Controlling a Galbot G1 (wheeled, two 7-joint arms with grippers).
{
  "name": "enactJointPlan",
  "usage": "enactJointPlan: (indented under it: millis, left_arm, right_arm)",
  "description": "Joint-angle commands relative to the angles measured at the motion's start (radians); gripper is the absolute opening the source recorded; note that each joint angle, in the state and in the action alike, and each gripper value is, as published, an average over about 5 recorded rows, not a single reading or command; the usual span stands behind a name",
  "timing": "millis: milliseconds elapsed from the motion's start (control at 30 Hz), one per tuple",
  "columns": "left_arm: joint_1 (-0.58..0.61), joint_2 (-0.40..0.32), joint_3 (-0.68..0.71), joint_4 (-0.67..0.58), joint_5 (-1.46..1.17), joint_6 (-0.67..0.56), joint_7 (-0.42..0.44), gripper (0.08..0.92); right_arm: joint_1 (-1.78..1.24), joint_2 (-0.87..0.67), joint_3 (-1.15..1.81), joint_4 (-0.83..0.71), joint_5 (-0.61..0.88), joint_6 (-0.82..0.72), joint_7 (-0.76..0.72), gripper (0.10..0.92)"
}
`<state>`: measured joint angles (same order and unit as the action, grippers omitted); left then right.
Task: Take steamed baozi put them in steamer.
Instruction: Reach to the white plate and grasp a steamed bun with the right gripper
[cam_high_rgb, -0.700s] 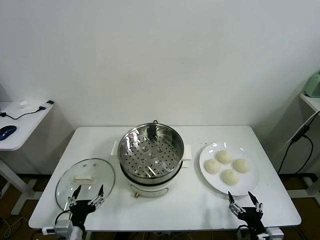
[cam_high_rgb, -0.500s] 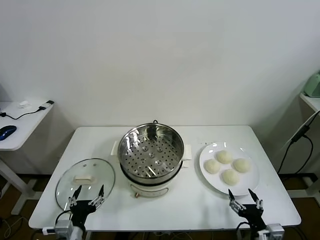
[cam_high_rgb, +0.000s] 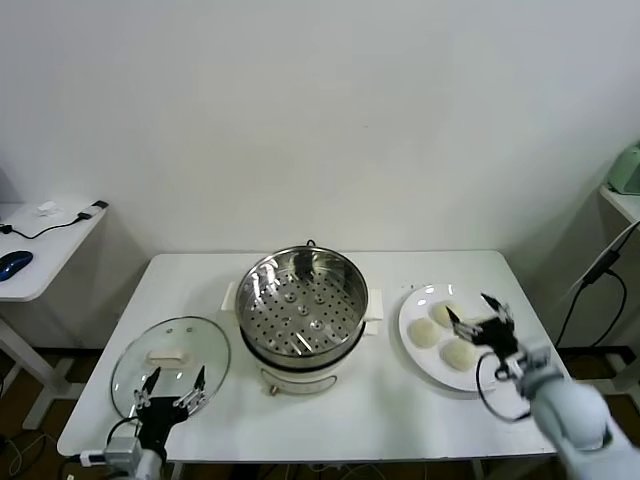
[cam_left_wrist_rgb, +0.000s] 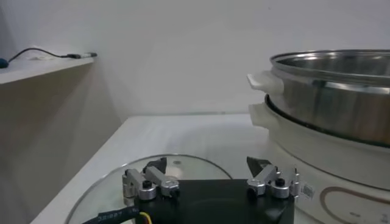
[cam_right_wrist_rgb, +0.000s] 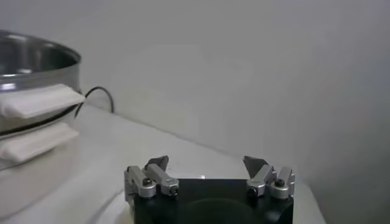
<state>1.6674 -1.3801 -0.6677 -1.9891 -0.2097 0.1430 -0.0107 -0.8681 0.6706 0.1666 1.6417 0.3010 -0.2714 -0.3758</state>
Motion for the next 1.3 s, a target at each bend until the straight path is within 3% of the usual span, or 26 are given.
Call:
enactJointPlan:
  millis: [33,200,367,667,1300]
  left_arm:
    - [-0.002,0.004,0.000,0.004,-0.003,-0.003,0.000,0.823]
    - [-0.004,-0.001,0.001,0.006,-0.002,-0.009,0.002,0.823]
    - [-0.005,-0.005,0.005,0.008,0.002,-0.015,0.004,0.823]
    - [-0.011,-0.008,0.012,0.024,0.009,-0.022,0.006,0.823]
    - [0.004,-0.017,0.019,0.046,0.028,-0.029,0.008,0.823]
  right_arm:
    - [0.908,-0.280,-0.873,-0.355,-0.094,0.136,-0.545,0.823]
    - [1.328,-0.179,-1.325,-0.565,-0.103,0.306,-0.827,0.823]
    - [1.491,-0.031,-1.558,-0.686,-0.095,0.347,-0.922,0.823]
    - [1.277,0.161,-1.472,-0.789,-0.077,0.280,-0.844,0.823]
    - [1.017,0.324,-1.223,-1.029,-0.207,0.251,-0.706,0.823]
